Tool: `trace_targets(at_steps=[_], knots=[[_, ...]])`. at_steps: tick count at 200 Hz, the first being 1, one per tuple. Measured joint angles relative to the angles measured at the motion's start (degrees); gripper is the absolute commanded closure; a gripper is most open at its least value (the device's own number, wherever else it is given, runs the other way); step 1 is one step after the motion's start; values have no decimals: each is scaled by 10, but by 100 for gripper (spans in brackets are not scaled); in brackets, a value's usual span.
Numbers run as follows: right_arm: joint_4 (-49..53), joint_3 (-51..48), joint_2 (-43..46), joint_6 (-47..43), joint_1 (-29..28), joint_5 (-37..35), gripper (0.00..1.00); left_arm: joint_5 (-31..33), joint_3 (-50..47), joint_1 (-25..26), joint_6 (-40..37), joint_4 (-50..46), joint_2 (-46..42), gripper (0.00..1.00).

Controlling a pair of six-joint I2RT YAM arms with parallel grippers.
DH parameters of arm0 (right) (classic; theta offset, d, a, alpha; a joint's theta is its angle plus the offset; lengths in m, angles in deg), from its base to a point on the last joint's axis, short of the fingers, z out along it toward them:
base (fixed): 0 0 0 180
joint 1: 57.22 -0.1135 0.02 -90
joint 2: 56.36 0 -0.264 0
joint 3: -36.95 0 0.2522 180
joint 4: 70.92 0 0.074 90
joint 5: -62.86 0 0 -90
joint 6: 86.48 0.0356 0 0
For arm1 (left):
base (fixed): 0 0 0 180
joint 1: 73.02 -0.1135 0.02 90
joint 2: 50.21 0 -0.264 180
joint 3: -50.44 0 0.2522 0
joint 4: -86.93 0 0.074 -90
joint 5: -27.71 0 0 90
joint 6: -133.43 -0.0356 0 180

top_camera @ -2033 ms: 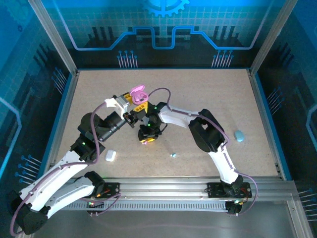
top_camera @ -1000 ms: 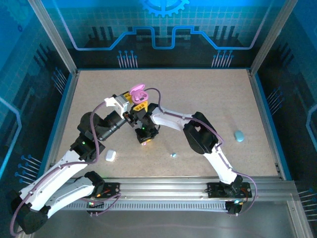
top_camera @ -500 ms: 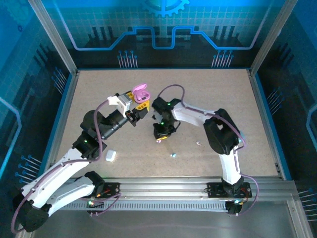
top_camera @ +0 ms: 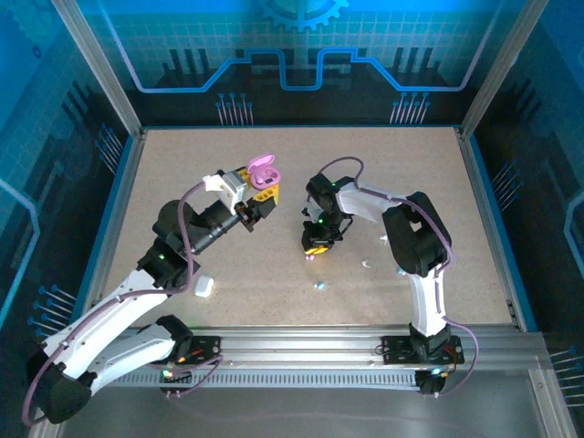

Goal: Insert wireless bluetooth earbuds into charging case

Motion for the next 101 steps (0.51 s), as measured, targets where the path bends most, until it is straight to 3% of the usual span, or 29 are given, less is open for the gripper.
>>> trace_targets(at_steps=[50, 101], knots=[[-22, 0, -11, 9, 1, 35, 72, -2, 3, 0, 0, 2, 4, 53], [-20, -6, 1, 18, 1, 7, 69, -2, 4, 0, 0, 2, 4, 54]])
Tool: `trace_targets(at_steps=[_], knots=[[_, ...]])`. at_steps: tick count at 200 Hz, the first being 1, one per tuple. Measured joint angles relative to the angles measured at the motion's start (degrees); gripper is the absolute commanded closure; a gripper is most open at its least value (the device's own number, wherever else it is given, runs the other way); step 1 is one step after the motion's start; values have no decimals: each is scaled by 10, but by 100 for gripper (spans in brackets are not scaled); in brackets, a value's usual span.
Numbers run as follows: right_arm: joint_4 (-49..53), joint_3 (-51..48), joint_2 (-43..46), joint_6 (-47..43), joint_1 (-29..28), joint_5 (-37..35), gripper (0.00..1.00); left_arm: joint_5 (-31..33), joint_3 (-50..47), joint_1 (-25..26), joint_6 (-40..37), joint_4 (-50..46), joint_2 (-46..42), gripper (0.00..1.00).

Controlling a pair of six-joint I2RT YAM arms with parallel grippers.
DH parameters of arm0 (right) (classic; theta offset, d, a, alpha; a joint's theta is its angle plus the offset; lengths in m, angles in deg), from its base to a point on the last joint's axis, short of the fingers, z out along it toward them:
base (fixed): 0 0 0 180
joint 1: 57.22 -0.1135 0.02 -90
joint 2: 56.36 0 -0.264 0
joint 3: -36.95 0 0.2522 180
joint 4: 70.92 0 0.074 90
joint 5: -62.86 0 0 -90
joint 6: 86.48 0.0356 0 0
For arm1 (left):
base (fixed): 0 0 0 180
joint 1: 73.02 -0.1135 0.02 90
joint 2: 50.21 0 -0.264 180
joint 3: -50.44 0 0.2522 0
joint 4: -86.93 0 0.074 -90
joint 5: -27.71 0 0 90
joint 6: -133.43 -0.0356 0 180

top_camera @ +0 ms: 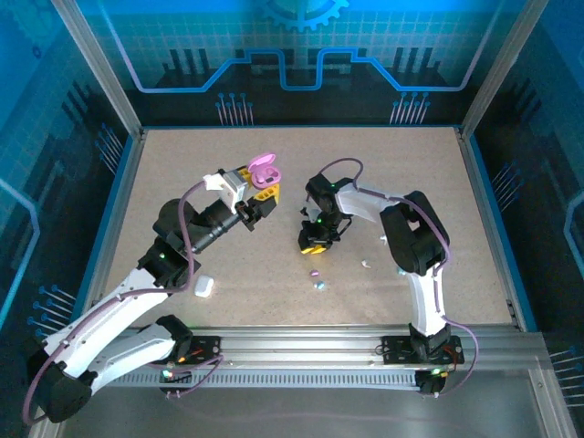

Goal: Insert wireless bluetooth earbuds into charging case

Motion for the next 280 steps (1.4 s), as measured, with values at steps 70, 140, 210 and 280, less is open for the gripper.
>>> trace_targets(at_steps=[70, 140, 210, 280], knots=[[-10, -103, 145, 76, -15, -21, 60, 0, 0, 0, 0, 0, 0, 53], [-44, -155, 137, 141, -64, -15, 56, 0, 0, 0, 0, 0, 0, 53], [-54, -170, 132, 160, -68, -15, 57, 0, 0, 0, 0, 0, 0, 53], [-54, -154, 104, 154, -81, -14, 59, 0, 0, 0, 0, 1, 2, 53]])
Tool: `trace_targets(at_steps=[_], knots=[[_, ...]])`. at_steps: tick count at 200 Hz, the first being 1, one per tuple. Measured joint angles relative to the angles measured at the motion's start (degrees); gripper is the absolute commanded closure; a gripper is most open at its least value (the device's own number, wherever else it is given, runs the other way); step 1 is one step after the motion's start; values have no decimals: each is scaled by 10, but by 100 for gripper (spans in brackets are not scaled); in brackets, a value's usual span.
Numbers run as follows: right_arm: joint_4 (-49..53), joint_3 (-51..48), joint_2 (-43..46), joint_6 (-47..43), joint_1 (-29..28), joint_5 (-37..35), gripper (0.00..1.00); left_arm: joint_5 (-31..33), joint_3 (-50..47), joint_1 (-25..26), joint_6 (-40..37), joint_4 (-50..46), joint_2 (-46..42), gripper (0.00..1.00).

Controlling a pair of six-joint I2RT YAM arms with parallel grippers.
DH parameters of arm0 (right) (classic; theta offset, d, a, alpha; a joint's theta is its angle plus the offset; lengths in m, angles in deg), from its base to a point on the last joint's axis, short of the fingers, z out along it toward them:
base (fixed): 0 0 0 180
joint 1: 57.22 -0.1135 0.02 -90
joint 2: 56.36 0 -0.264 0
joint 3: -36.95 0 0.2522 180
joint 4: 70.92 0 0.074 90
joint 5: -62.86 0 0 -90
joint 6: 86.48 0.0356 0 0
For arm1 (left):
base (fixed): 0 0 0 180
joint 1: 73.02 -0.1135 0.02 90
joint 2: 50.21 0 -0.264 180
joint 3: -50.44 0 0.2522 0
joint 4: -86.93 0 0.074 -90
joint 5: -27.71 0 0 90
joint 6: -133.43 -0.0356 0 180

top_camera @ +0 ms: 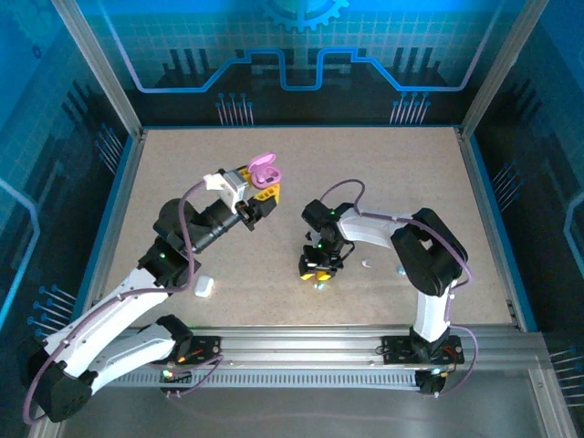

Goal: Insert wireless bluetooth earbuds into charging case

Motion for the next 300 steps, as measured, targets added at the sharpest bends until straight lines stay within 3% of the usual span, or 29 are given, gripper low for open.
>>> trace_targets(at_steps=[172, 300], knots=[[1, 127, -69, -79, -21, -31, 63, 0, 0, 0, 0, 1, 3, 53], [1, 195, -106, -164, 31, -13, 61, 0, 8, 0, 0, 0, 3, 53]])
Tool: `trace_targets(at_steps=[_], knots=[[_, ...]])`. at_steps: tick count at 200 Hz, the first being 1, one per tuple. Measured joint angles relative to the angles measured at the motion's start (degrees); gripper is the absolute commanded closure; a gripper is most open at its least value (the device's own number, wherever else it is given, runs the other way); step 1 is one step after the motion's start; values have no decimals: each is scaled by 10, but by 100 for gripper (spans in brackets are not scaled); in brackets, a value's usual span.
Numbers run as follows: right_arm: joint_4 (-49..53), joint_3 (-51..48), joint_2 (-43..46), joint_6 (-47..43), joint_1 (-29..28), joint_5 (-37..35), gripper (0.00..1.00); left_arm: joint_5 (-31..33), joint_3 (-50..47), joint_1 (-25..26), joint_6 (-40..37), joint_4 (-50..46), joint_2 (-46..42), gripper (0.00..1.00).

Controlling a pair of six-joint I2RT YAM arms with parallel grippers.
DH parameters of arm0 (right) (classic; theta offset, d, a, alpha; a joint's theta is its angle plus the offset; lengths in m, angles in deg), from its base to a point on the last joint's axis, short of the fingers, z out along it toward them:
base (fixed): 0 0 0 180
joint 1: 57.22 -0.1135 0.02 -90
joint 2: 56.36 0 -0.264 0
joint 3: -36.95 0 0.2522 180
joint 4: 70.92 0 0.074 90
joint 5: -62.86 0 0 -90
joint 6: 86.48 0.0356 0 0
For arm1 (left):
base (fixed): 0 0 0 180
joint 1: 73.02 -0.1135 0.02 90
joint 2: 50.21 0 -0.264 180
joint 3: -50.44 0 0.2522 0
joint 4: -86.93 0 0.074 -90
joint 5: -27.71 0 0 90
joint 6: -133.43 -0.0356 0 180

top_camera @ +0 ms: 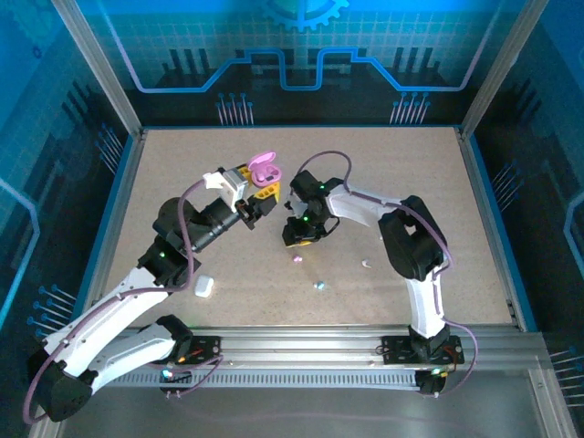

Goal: Insert wireless bluetooth earbuds into charging case

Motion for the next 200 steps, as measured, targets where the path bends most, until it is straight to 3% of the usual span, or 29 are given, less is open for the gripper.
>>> trace_targets(at_steps=[95, 200], knots=[[9, 0, -36, -54, -2, 42, 65, 0, 2, 0, 0, -2, 1, 53], [37, -58, 8, -63, -19, 66, 66, 0, 3, 0, 14, -2, 9, 53]])
